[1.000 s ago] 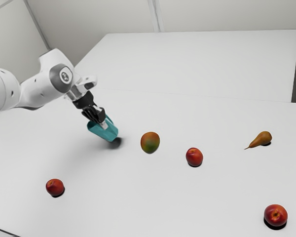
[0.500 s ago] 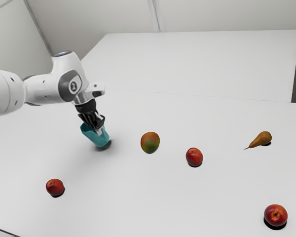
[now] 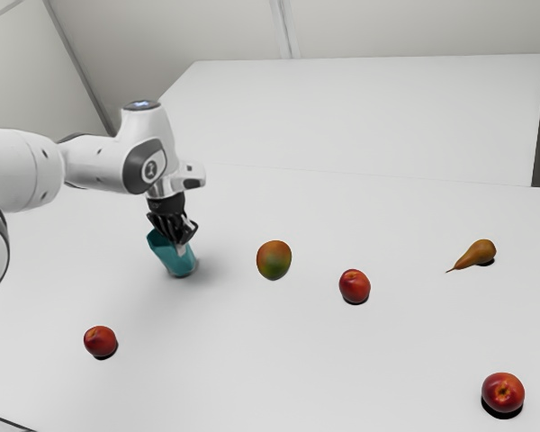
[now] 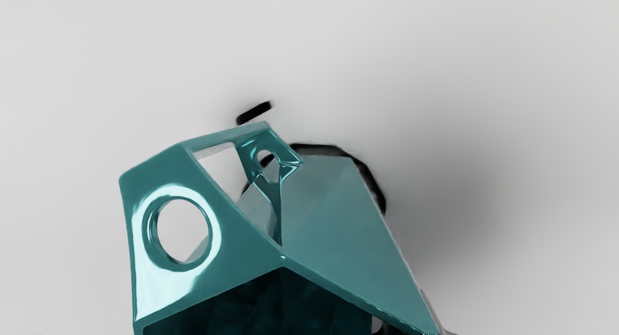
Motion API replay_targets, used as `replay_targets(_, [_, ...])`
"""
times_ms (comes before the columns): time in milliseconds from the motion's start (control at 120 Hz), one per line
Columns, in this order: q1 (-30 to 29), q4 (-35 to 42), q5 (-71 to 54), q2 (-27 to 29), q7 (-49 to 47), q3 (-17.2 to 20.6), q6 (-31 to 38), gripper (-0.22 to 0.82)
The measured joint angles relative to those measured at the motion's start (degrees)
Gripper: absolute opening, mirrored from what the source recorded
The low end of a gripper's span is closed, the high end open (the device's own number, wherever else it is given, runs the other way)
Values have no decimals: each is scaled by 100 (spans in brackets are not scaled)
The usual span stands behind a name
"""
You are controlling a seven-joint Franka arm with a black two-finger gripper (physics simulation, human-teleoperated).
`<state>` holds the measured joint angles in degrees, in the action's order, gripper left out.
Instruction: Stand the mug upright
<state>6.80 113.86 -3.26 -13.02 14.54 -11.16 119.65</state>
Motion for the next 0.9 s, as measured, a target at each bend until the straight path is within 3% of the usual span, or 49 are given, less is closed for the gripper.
replay_targets(133, [53, -9, -110, -101, -118, 0, -2, -18])
replay_targets(325, [51, -36, -155, -112, -211, 0, -13, 23])
replay_targets(483, [51, -173, -163, -54, -251, 0, -17, 43])
replay_targets(658, [51, -320, -101, 49, -249, 0, -22, 53])
replay_targets(900, [60, -419, -83, 497, -234, -65, -159, 58])
